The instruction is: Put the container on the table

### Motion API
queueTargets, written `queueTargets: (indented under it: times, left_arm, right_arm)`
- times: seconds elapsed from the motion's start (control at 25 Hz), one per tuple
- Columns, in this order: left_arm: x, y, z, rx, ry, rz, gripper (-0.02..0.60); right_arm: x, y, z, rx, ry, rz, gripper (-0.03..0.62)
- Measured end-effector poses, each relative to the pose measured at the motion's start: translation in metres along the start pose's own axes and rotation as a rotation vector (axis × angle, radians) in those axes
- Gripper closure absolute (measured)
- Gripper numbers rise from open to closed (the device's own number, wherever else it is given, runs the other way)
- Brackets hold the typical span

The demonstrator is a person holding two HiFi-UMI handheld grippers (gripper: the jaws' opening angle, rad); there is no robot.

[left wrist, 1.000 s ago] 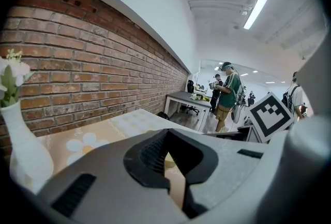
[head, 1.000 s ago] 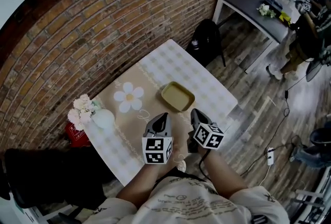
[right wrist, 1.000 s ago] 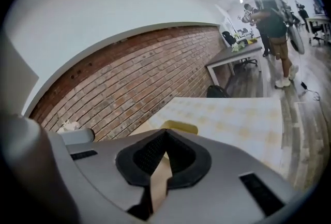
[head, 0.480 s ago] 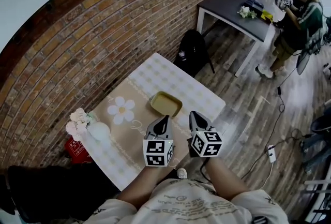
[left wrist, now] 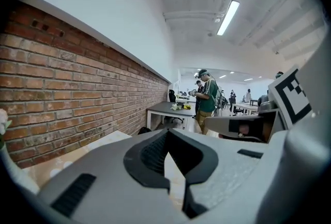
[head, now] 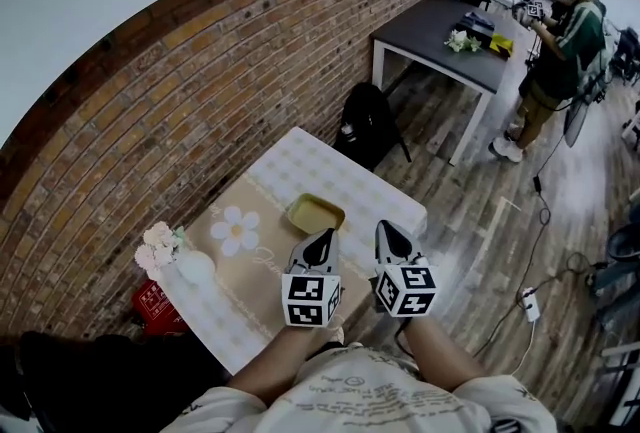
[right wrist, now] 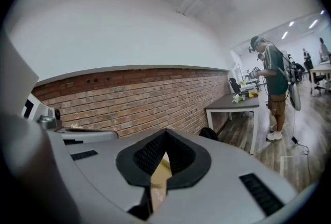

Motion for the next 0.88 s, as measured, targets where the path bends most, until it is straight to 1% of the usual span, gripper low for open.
queueTargets:
  times: [0.16,0.4,0.68,0.88]
  left_arm:
    - [0.007,-0.015,-0.013,-0.010,-0.026,0.012,0.577]
    - [0.011,-0.033,-0.015,-0.010,-0.031,0.018,0.577]
    - [0.013,-0.044,-0.018,-0.011,-0.037,0.007,0.577]
    - [0.014,-0.047,-0.013,-0.009,-0.031,-0.003,0.577]
  right_arm:
    - [0.015,-0.002,-0.008,0.027,-0.020,0.011,0.592]
    - [0.032,-0.007,-0.015,0.055,-0.057,0.000,0.592]
    - [0.044,-0.014,-0.018,0.041,-0.063,-0.020,0.592]
    - [0.044,-0.017,-0.013,0.024,-0.052,-0.032,0.592]
Point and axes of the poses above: the fingertips, and each gripper's own axes: x backward along the fingers, y to its left, z out of its underside, the point moved 6 cm from there along x, backward along the fingers, and after that the axes turned 12 degrees about -x, right-handed, at the moved point
